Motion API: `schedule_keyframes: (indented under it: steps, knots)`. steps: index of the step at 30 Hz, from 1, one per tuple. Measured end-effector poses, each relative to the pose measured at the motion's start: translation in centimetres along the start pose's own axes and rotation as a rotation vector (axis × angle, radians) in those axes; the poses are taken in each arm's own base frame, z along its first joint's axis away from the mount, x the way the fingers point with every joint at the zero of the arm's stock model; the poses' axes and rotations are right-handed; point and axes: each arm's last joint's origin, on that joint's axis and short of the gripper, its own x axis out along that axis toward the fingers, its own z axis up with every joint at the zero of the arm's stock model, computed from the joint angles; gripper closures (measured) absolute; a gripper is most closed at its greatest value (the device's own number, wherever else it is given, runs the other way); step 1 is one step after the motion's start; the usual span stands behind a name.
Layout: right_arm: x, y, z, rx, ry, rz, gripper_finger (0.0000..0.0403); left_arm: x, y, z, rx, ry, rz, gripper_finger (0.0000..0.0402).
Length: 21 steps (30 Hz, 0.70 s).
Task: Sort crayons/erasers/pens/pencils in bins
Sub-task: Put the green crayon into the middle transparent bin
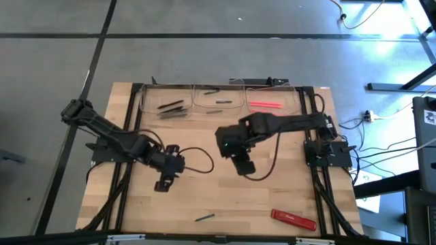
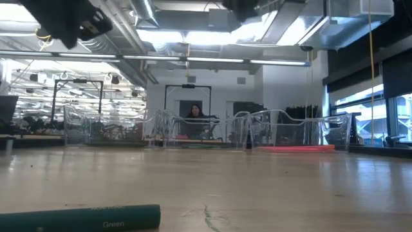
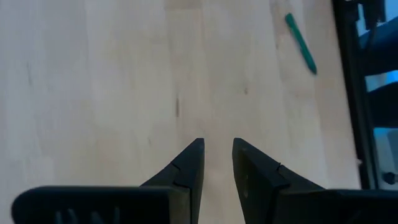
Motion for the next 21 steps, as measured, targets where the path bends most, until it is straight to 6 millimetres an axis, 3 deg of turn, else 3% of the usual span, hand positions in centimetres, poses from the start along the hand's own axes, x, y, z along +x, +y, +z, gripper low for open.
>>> schedule_keyframes:
  steps: [5,10,16,21]
  knots:
    - [3.0,1.4,0.6,-0.057,-0.046,0.009,0.0265,-0.1,-1.4,-1.1,0.025,0.037,0.017,0.0323]
    - [5.9,4.6,0.6,-0.154,-0.087,0.037,0.0265,-0.5,-2.6,-1.8,0.081,0.036,0.002,0.0326]
    - [8.9,8.6,1.1,-0.133,-0.25,0.062,0.0265,-1.0,-3.6,-2.9,0.14,0.058,0.009,0.0326]
    - [11.4,10.3,0.6,-0.121,-0.323,0.075,0.0265,-1.1,-4.3,-2.8,0.074,0.011,0.011,0.0326]
